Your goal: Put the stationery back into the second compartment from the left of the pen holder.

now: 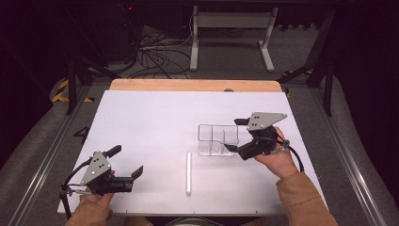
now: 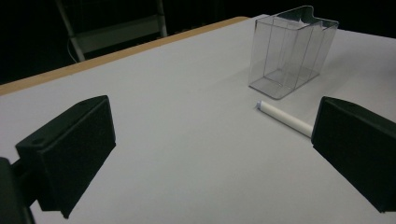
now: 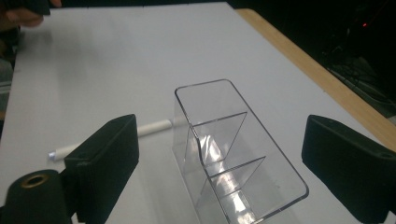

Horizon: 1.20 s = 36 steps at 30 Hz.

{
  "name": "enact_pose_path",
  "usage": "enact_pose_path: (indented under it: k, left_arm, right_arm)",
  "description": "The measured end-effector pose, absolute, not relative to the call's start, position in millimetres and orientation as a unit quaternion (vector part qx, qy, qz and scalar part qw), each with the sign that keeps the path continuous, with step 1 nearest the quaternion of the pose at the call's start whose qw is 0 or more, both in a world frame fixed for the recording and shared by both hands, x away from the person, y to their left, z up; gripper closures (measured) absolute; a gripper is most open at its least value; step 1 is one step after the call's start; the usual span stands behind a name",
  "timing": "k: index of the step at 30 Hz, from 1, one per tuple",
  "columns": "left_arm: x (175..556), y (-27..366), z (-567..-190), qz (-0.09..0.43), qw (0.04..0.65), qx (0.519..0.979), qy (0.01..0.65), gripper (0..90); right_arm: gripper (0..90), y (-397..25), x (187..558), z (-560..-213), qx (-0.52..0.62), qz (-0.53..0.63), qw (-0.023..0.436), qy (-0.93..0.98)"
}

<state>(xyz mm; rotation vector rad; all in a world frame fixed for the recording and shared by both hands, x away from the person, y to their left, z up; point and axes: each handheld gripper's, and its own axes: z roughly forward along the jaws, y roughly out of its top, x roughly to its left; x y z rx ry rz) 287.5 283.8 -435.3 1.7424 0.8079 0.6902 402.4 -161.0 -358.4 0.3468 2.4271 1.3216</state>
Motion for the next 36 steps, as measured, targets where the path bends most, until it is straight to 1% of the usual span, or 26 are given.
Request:
enact_pose_path:
  k: [3,6,10,12,17,19,22,24,25,27,32,36]
  left_arm:
    - [288,282,-435,0.287,0.521,0.728,0.339,0.2]
    - [289,283,-434,0.280,0.522,0.729,0.344,0.2]
    - [289,284,-430,0.279,0.523,0.726,0.349,0.4]
    - [289,283,-428,0.270,0.523,0.728,0.352,0.4]
    - [289,280,-424,0.279,0.511,0.732,0.354,1.0]
    - [290,279,-422,0.282,0.506,0.736,0.350,1.2]
    - [292,275,-420,0.274,0.509,0.738,0.347,1.6]
    - [292,272,-418,0.264,0.517,0.737,0.345,1.8]
    - [293,271,-416,0.262,0.518,0.739,0.343,1.8]
    - [294,267,-414,0.258,0.520,0.741,0.339,1.8]
    - [298,260,-410,0.250,0.522,0.744,0.333,1.8]
    - [301,253,-407,0.252,0.505,0.755,0.334,2.1]
  right_arm:
    - [10.7,-170,392,-358,0.141,0.493,0.191,0.837]
    - [5.9,-180,386,-360,0.164,0.513,0.190,0.821]
    - [0.1,-192,375,-366,0.187,0.530,0.201,0.802]
    - [0.0,-198,369,-370,0.197,0.544,0.203,0.790]
    - [0.5,-206,352,-380,0.209,0.543,0.210,0.786]
    - [1.4,-210,346,-387,0.215,0.550,0.200,0.781]
    - [2.8,-218,341,-399,0.223,0.562,0.167,0.779]
    - [3.8,-223,339,-410,0.228,0.579,0.162,0.766]
    - [3.7,-224,338,-414,0.228,0.577,0.162,0.768]
    - [3.7,-224,334,-419,0.226,0.562,0.181,0.775]
    - [3.5,-227,329,-431,0.239,0.567,0.185,0.766]
    - [3.7,-229,323,-441,0.265,0.545,0.204,0.769]
